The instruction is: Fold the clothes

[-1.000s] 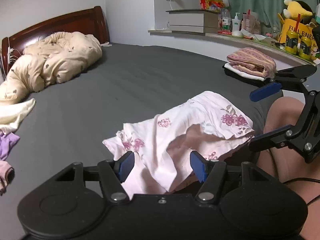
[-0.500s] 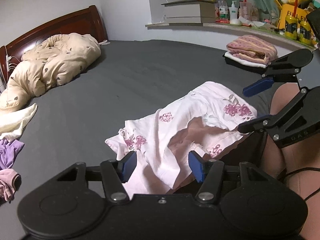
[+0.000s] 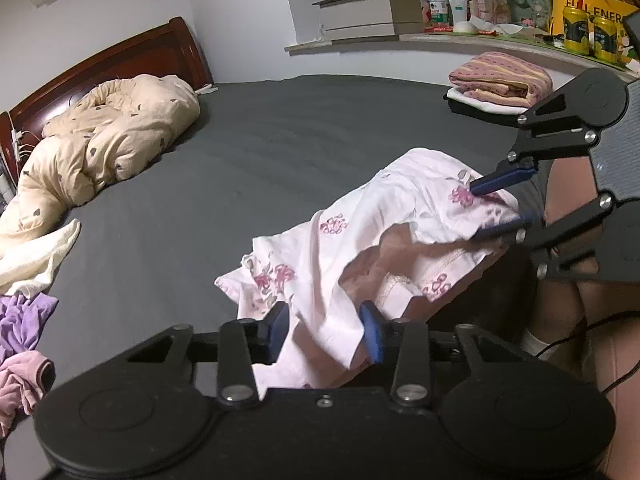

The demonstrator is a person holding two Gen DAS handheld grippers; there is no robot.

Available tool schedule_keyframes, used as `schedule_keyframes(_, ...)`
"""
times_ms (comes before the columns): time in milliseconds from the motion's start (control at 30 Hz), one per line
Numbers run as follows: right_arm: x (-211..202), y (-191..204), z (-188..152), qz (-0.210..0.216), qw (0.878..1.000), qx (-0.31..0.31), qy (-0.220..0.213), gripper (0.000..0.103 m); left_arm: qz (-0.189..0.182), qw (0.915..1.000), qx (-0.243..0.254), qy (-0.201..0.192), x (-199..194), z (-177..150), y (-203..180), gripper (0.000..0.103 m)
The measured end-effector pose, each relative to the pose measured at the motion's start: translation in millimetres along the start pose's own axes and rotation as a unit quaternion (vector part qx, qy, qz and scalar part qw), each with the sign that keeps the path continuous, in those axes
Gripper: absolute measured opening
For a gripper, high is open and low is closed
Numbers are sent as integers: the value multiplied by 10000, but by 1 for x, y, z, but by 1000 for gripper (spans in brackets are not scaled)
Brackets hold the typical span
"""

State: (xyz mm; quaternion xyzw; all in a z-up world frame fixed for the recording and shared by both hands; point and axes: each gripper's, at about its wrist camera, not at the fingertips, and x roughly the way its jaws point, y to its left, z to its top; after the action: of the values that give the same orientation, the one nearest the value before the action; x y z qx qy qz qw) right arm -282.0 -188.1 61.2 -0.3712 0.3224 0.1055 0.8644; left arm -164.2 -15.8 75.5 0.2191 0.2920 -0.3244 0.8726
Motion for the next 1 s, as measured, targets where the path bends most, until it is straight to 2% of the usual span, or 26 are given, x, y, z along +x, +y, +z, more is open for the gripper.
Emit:
schedule_keyframes(67,2,-7,-5,6,10000,67,19,3,-24,10000,-24,23,1,-1,2,26)
schedule_keyframes(100,3,-11,-7,39,9999,125,18,2,-35,10000,-36,35,1,-2,3,17)
schedule_keyframes(133,2,-16,-9,33,9998,181,0,2,-44,10000,-6,59,2,-3,3,14)
schedule_keyframes(267,-9,-31,-11,-71,9994,345,-65,2,-65,9997,230,-6,-1,-4,3,11)
schedule_keyframes(367,-17,-30,-13,131,9992,371,46,2,11,9989,464,-44,-7,-5,1,10)
schedule_keyframes(467,-20,-23,-17,599,9968,505,154,2,61,9982,584,130,-5,-11,2,9)
schedule_keyframes(567,-21,-15,-21,716,9958,471,308,2,90,9975,585,393,2,-22,9,9)
schedule_keyframes(667,-24,-27,-22,702,9930,890,318,3,-361,9984,248,350,-7,-22,17,9)
schedule_keyframes(733,-28,-41,-20,670,9894,1275,204,3,-751,9967,-36,306,-15,-20,22,12)
schedule_keyframes(800,-27,-64,-17,819,9786,1883,94,3,-1003,9941,-325,247,-22,-19,29,26)
schedule_keyframes(900,-19,-93,-13,1162,9565,2677,-43,3,-1004,9921,-749,54,-27,-11,45,46)
schedule_keyframes(1000,-9,-113,-4,1206,9438,3072,-178,3,-869,9904,-1074,12,-17,5,64,52)
